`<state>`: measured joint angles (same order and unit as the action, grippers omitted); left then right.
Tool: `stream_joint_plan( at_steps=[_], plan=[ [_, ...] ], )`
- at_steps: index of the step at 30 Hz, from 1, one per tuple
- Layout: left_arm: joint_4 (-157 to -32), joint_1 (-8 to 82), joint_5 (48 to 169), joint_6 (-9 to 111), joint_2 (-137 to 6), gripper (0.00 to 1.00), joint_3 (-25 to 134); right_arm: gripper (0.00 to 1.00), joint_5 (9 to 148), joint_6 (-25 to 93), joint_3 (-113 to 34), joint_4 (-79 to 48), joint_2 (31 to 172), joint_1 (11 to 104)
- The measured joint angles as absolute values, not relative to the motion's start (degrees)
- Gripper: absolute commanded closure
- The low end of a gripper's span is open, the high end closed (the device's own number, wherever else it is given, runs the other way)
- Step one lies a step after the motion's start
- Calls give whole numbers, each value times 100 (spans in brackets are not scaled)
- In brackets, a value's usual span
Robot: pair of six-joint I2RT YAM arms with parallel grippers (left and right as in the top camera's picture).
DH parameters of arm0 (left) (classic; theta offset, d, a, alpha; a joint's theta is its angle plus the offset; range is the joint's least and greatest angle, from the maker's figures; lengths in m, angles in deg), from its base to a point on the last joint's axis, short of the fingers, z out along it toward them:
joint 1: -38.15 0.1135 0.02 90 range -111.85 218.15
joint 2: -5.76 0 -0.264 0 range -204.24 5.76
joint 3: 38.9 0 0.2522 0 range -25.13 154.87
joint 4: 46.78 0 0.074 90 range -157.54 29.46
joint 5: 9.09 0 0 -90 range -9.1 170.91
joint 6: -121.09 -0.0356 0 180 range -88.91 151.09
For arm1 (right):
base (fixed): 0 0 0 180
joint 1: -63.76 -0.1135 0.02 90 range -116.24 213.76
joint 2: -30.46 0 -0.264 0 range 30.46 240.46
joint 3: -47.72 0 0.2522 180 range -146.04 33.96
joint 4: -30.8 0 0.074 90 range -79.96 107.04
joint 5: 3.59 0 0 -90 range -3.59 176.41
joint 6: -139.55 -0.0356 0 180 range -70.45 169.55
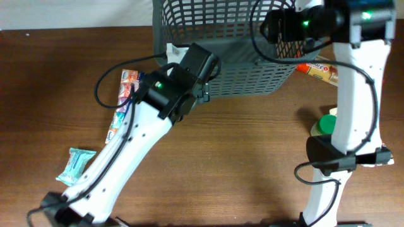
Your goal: Pack container
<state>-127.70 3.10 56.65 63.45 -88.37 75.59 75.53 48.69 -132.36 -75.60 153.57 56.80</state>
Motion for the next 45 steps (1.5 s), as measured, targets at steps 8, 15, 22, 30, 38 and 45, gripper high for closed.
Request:
stream_joint_plan(
  at_steps=[8, 15, 22, 30, 38, 45],
  plan=[
    [-13032, 306, 5296, 6345, -7537, 0, 7561, 1, 8080, 4801, -13876, -7903, 14336, 6154],
    [-13784, 345, 4042, 6587, -6564, 1, 7583, 1, 8843, 4018, -13933, -7990, 13619, 7461],
    [-14582, 1147, 3515, 7016, -6192, 1, 7596, 1, 9011, 3489, -12928, -7986, 13525, 8274],
    [-15045, 2174, 3440, 7127, -6201, 1, 7596, 1, 8889, 3157, -10519, -7982, 13602, 8502],
    [-15082, 2319, 3620, 7129, -6201, 0, 7596, 1, 8594, 3098, -8919, -7612, 13691, 8499],
    [-15084, 2319, 3655, 7136, -6201, 0, 7596, 1, 8576, 2713, -8025, -6930, 13691, 8499]
  ],
)
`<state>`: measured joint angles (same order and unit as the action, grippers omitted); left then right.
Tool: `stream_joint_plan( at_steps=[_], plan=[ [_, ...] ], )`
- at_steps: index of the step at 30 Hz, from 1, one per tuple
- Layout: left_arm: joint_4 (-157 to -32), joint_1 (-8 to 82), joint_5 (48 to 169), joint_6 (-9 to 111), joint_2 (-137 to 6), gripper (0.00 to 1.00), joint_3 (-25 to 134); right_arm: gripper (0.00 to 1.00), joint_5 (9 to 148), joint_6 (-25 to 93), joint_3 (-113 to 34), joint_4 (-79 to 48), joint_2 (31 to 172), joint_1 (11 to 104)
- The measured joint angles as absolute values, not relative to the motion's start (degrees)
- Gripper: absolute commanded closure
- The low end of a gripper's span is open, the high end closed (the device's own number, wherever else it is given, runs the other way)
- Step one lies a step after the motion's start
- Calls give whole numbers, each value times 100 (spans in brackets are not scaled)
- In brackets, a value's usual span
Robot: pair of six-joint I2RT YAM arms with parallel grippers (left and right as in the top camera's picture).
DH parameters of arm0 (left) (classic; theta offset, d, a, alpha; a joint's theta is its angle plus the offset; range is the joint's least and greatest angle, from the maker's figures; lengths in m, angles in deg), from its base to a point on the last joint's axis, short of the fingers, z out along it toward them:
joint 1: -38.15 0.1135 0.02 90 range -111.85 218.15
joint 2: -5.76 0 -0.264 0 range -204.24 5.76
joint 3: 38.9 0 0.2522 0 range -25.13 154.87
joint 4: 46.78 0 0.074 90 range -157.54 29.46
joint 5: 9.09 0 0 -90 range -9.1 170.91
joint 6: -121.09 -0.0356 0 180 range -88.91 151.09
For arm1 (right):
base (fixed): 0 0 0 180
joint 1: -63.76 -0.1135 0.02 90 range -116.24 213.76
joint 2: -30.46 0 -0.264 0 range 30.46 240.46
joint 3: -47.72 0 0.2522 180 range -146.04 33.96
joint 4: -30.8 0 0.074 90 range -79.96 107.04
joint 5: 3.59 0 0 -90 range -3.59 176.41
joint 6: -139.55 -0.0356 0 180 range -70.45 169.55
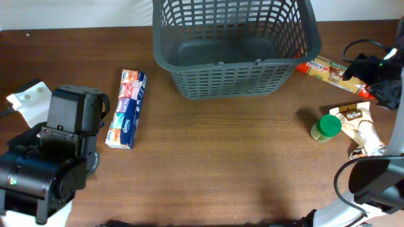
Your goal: Pack container
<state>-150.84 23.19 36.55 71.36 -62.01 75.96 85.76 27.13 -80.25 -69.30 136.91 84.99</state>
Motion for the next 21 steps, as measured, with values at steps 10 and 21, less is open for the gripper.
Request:
stream_joint_plan(
  at_steps=[10, 21],
  plan=[
    [-15100, 2319, 3659, 7147, -6201, 1, 7596, 1, 8922, 2320, -6401, -6454, 13693, 8499],
    [-15100, 2319, 3657, 7147, -6201, 0, 7596, 1, 9197, 2254, -6152, -6762, 13296, 8499]
  ],
)
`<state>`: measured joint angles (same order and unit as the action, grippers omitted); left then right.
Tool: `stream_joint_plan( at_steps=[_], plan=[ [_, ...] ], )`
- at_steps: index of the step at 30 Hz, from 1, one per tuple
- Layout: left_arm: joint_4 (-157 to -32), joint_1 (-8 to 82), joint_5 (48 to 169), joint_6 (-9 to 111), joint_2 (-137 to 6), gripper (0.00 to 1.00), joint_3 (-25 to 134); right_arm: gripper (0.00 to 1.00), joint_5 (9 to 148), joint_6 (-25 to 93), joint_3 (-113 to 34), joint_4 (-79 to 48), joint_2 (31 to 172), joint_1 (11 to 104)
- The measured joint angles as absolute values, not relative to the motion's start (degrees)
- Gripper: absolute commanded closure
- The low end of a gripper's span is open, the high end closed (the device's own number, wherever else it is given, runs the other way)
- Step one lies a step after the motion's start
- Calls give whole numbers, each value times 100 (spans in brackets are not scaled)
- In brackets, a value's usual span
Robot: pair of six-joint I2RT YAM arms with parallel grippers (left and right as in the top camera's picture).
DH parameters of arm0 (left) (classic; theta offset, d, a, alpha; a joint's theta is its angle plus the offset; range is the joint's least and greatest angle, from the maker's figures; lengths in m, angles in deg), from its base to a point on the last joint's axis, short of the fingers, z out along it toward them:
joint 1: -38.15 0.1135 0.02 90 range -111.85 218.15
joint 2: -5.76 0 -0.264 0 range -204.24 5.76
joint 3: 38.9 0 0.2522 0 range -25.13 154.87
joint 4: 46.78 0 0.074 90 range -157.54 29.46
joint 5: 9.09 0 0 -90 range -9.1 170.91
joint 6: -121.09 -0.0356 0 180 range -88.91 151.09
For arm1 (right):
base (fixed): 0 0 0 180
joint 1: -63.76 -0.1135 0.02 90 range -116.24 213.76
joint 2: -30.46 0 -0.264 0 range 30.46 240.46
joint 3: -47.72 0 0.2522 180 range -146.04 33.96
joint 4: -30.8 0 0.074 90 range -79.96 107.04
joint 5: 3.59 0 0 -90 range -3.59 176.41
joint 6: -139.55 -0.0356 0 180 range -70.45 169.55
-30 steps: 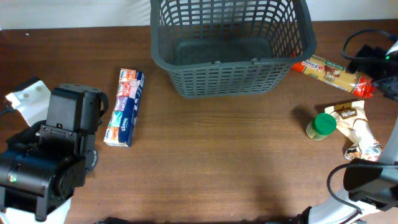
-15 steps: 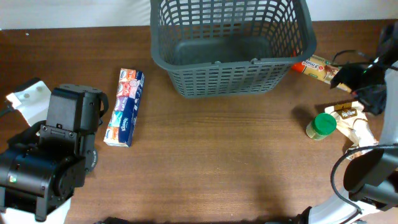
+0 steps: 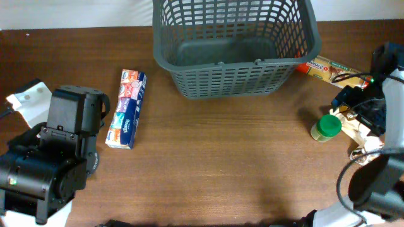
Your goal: Pack container
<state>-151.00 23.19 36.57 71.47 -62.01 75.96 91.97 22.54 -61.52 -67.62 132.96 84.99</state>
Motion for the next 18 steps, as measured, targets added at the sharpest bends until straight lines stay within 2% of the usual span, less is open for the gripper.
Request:
stream_joint_plan(
  at_steps=[4, 9, 12, 18],
  plan=[
    [-15100, 2319, 3659, 7147, -6201, 1, 7596, 1, 9195, 2254, -5619, -6500, 12404, 8497],
    [-15100, 2319, 3661, 7147, -6201, 1, 7596, 1, 9105, 2263, -4449, -5199, 11416, 8471],
    [-15100, 2319, 3659, 7147, -6201, 1, 7596, 1, 8849, 2311, -4016, -4613, 11475, 8471],
    [-15100, 2319, 3661, 7147, -6201, 1, 7596, 2, 8653, 2346, -3844, -4329, 12194, 8471]
  ],
)
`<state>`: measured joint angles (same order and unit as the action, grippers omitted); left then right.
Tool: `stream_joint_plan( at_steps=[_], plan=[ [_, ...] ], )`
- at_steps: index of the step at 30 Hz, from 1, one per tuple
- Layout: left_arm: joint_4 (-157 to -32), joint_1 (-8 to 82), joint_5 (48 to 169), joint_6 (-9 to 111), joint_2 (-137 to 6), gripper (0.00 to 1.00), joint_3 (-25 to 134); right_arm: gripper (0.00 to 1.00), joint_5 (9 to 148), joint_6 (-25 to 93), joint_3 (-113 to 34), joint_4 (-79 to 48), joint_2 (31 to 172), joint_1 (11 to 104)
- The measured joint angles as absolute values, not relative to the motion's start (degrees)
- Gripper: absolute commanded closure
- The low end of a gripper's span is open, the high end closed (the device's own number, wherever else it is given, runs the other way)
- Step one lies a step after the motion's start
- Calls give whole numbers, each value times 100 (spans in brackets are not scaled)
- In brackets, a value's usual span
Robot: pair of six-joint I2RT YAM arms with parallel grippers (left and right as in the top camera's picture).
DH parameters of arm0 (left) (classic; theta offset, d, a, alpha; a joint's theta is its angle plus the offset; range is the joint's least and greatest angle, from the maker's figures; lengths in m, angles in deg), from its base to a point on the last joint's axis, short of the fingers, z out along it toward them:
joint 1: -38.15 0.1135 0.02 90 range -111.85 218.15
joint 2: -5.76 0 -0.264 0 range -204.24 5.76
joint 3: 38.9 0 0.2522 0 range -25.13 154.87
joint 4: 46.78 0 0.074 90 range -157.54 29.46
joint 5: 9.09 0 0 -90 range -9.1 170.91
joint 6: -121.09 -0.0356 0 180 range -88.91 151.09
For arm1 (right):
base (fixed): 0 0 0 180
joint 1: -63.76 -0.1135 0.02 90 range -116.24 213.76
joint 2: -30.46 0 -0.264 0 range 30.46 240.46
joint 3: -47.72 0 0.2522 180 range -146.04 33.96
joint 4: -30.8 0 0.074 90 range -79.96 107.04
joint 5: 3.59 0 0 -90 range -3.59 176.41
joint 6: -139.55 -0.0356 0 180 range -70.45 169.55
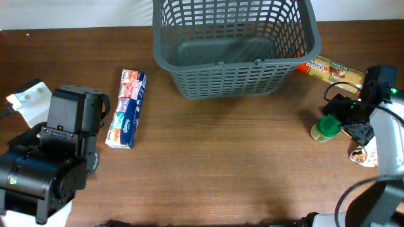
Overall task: Pack container
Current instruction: 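Move the right gripper down onto the green-capped jar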
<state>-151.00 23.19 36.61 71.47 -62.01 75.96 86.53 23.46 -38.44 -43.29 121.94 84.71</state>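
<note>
The grey mesh basket [189,75] stands at the back middle, its floor showing bare. A green-lidded jar [324,128] stands on the table at the right. My right gripper [345,118] is low at the jar's right side, its fingers [336,104] spread and nothing between them. An orange snack packet [329,69] lies behind it, beside the basket. A blue toothpaste box [126,108] lies left of the basket. My left arm [50,164] is folded at the front left, its fingers hidden.
A white packet [24,98] lies at the far left edge, beside the folded left arm. A brown-and-white wrapper [364,154] peeks out under the right arm, near the table's right edge.
My right gripper has moved left and a little forward, from just right of the jar to right against its side. The left arm, basket and other items have not moved.
Both arms first reached over the basket, the left at its front rim. Then the left arm was folded at the front left and the right gripper was out by the snack packet. The right gripper was then lower beside the jar, and now against it.
</note>
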Motion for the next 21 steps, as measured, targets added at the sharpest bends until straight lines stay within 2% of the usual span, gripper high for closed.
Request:
stream_joint_plan(
  at_steps=[9, 21],
  plan=[
    [-15100, 2319, 3659, 7147, -6201, 0, 7596, 1, 8637, 2082, -3975, -4270, 12911, 8471],
    [-15100, 2319, 3661, 7147, -6201, 1, 7596, 1, 8788, 2117, -5289, -4681, 13831, 8259]
  ],
)
